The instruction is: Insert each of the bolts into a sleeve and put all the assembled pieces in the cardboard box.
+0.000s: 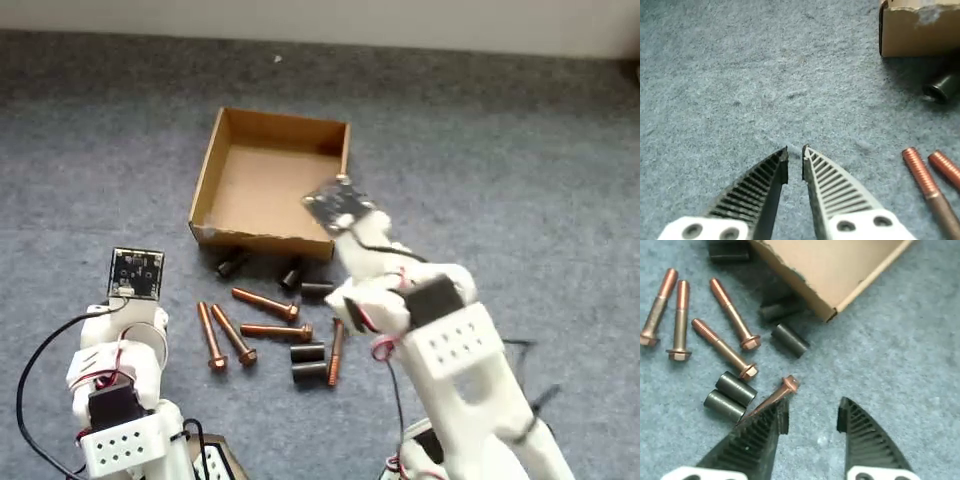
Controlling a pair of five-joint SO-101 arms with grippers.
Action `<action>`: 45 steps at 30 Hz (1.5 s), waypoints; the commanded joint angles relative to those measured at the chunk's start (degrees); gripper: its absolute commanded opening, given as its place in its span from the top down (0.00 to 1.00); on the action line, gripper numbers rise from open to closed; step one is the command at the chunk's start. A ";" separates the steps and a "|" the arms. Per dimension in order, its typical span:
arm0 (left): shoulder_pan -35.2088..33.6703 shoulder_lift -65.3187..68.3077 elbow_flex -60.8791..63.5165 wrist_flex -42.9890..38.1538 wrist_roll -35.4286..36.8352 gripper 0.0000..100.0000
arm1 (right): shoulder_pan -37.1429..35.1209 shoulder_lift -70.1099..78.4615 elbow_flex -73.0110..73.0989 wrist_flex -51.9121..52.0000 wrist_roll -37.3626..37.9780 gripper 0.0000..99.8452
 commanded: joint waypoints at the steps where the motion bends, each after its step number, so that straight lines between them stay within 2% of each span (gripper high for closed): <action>1: -0.48 -0.40 1.36 -0.18 -0.88 0.92 | -4.26 10.86 -6.02 0.13 3.08 0.77; 5: -0.48 -0.31 1.36 -0.18 -0.88 0.92 | -7.96 19.91 -7.08 -1.89 10.90 0.77; 9: -0.48 -0.31 1.36 -0.18 -0.88 0.92 | -8.92 25.45 -7.16 -6.81 13.80 0.77; 26: -0.48 -0.31 1.36 -0.18 -0.88 0.92 | -5.49 37.58 -7.16 -23.08 13.80 0.77; 30: -0.48 -0.31 1.36 -0.18 -0.88 0.92 | -5.41 40.48 -7.34 -23.25 13.89 0.84; 34: -0.48 -0.31 1.36 -0.18 -0.88 0.92 | -4.79 42.77 -9.27 -22.99 17.41 0.89; 38: -0.48 -0.31 1.36 -0.18 -0.88 0.92 | -3.82 44.35 -10.33 -22.81 16.79 0.97; 39: -0.40 -0.31 1.36 -0.18 -0.88 0.92 | -3.74 44.26 -10.68 -21.93 16.79 0.99; 42: -0.40 -0.31 1.36 -0.18 -0.88 0.92 | -2.42 41.27 -14.46 -14.29 16.18 0.99; 45: -0.40 -0.31 1.36 -0.18 -0.88 0.92 | -0.75 35.03 -18.51 -7.43 10.90 0.99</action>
